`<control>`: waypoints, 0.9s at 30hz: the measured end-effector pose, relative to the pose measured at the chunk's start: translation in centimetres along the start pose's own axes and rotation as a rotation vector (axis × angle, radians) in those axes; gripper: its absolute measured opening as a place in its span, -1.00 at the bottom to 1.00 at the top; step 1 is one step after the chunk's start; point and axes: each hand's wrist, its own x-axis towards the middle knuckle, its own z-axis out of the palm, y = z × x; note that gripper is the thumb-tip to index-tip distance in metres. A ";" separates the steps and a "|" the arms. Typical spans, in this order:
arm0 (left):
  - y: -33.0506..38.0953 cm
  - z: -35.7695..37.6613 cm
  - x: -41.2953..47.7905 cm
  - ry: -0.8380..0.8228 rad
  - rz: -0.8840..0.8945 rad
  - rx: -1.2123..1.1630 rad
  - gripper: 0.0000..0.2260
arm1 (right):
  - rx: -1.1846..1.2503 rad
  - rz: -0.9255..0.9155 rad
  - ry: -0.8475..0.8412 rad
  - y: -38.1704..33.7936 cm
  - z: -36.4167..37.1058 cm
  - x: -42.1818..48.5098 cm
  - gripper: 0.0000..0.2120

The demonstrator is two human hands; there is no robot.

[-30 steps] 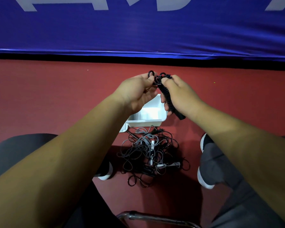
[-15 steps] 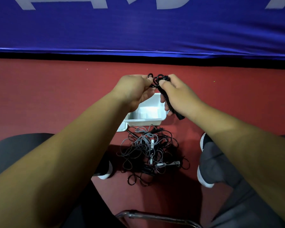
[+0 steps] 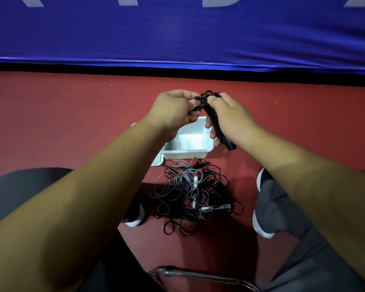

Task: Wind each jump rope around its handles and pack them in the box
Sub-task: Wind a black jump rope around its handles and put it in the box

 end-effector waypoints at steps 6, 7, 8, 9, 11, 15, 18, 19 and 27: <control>-0.3 -0.5 0.2 -0.024 0.073 0.012 -0.79 | -0.033 0.010 -0.053 -0.3 -0.3 -0.2 -0.78; -0.4 -0.5 0.2 -0.032 0.077 0.021 -0.79 | -0.051 0.001 -0.058 -0.3 -0.4 -0.4 -0.79; -0.4 -0.5 0.1 -0.036 0.078 0.037 -0.80 | -0.067 -0.005 -0.062 -0.4 -0.4 -0.5 -0.79; -0.5 -0.5 0.2 -0.038 0.083 0.055 -0.81 | -0.084 -0.008 -0.066 -0.4 -0.4 -0.7 -0.80; -0.4 -0.6 0.3 -0.033 0.108 0.106 -0.83 | -0.124 -0.018 -0.066 -0.5 -0.4 -0.9 -0.79; 0.1 -0.4 0.2 0.043 0.184 0.173 -0.97 | -0.156 -0.031 -0.022 -1.4 -0.6 -0.9 -0.77; 0.6 -0.1 0.0 0.083 0.253 0.174 -0.90 | -0.069 0.068 0.000 -2.0 -0.6 -0.5 -0.65; 0.7 -0.1 -0.1 0.076 0.271 0.177 -0.90 | -0.039 0.098 0.012 -2.0 -0.5 -0.4 -0.61; 0.7 0.3 -0.2 0.011 0.228 0.088 -0.94 | 0.105 0.048 0.094 -1.6 -0.3 -0.4 -0.78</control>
